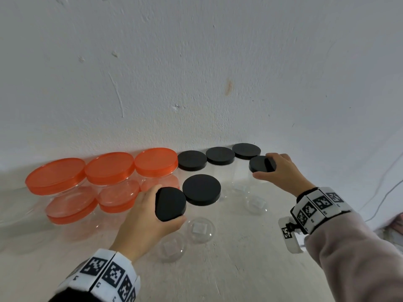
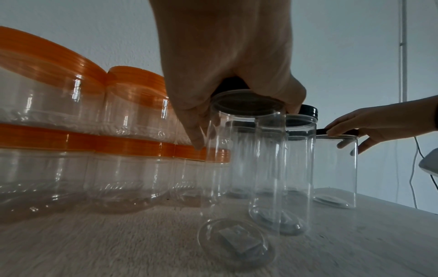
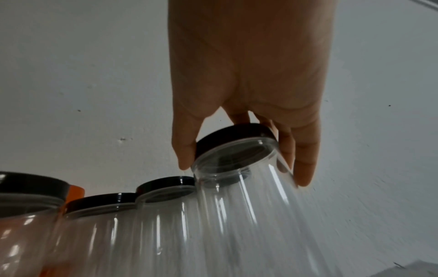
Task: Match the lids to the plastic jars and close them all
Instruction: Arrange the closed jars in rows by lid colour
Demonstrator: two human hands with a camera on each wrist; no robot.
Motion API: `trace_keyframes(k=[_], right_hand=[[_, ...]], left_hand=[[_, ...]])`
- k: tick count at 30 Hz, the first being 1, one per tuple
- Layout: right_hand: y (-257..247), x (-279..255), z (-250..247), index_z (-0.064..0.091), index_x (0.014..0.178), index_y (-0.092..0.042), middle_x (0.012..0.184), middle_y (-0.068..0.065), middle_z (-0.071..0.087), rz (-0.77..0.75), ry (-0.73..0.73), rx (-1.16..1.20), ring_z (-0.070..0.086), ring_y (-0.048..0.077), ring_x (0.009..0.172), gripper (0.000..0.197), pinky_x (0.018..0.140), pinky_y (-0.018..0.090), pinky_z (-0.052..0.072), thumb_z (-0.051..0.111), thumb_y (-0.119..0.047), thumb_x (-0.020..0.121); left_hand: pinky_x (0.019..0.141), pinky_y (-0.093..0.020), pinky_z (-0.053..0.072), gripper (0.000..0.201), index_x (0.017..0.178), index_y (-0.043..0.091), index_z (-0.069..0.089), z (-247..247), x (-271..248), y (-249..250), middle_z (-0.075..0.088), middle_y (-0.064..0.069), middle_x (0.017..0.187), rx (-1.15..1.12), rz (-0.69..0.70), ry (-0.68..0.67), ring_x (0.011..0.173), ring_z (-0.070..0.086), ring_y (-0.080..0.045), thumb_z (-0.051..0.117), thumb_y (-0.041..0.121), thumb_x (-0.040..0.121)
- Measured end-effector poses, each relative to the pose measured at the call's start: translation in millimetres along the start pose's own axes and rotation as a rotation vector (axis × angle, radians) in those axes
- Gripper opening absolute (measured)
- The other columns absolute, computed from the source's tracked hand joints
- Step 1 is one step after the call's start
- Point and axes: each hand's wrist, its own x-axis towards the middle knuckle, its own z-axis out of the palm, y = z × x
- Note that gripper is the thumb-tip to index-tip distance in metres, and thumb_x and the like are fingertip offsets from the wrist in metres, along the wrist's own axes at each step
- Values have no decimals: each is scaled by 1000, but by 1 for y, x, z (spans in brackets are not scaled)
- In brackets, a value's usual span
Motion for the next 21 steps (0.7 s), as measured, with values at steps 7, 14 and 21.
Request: trace_keyframes(k=[7,14,21], right_hand=[[-26,-10,-6,32,147,-18,146,7,32,-54,23,-209,26,26,135,89,111,46,29,73,-53,76],[-97,-50,40,37,142,-29,138,-6,36,-385,-472,-157,32,13,127,84,104,32,33,73,-60,73],[-105,-55,62,43,132,-24,118,-2,41,-376,-382,-185,37,17,111,72,91,31,40,76,-50,73]], left_hand=[[79,-36,53,81,127,38,40,-2,-1,3,46,11,115,-9,-4,-9,99,52,-8,75,62,58],[80,-34,51,84,129,34,40,-4,-2,10,46,7,118,11,-17,-27,100,50,-11,71,60,55],[93,-37,45,89,138,41,29,-4,0,14,28,1,109,173,-100,-81,108,38,-22,66,68,62]])
